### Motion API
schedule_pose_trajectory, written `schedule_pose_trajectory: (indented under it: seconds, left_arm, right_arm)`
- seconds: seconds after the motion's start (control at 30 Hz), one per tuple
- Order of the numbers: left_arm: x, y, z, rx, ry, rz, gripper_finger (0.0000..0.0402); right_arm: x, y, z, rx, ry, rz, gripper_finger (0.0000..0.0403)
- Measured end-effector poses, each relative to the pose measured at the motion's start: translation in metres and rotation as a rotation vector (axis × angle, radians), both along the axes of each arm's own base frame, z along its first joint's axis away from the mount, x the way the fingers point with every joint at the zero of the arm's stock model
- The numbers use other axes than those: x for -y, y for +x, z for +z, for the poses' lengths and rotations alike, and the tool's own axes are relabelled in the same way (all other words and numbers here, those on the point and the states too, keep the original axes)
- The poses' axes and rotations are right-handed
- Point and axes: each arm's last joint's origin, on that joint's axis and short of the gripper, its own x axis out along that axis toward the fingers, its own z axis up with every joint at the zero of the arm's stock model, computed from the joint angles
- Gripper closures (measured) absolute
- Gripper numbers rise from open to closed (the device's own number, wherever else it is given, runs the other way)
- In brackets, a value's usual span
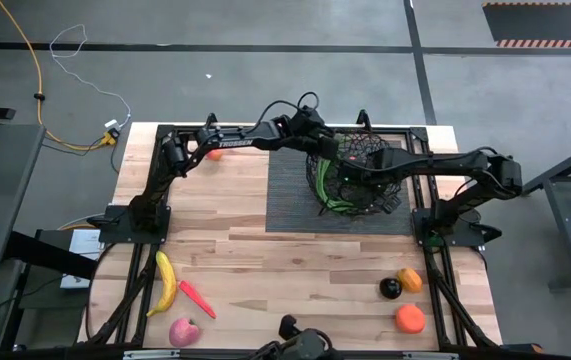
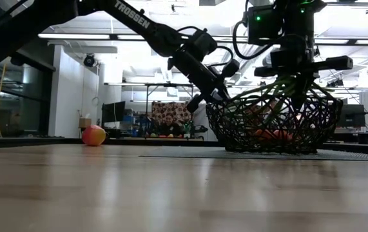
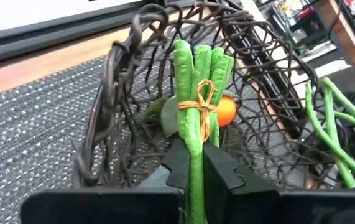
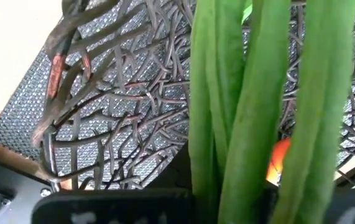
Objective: Build produce basket
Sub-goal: Put the leaf lettuce into the wire basket
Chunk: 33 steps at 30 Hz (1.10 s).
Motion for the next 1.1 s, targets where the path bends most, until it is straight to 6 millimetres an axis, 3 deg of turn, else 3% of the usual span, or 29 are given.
schedule_pose_trajectory:
  seconds: [0.17, 0.6, 1.1]
  left_arm:
    - [0.002, 0.0018, 0.0007, -0.01, 0.048, -0.039, 0.0383]
    - [0.0028, 0.003, 0.0013, -0.049, 0.146, -0.054, 0.0314]
    - [-0.0036, 0.0006, 0.003, -0.043, 0.197, -0.114, 0.0165]
  right_arm:
    - [0.0002, 0.0011, 0.0001, 0.011, -0.002, 0.0, 0.0403]
    - [-0.0001, 0.0018, 0.0, 0.021, 0.01, 0.0, 0.0402]
    - [0.0002, 0.003, 0.0001, 0.033, 0.007, 0.0, 0.0402]
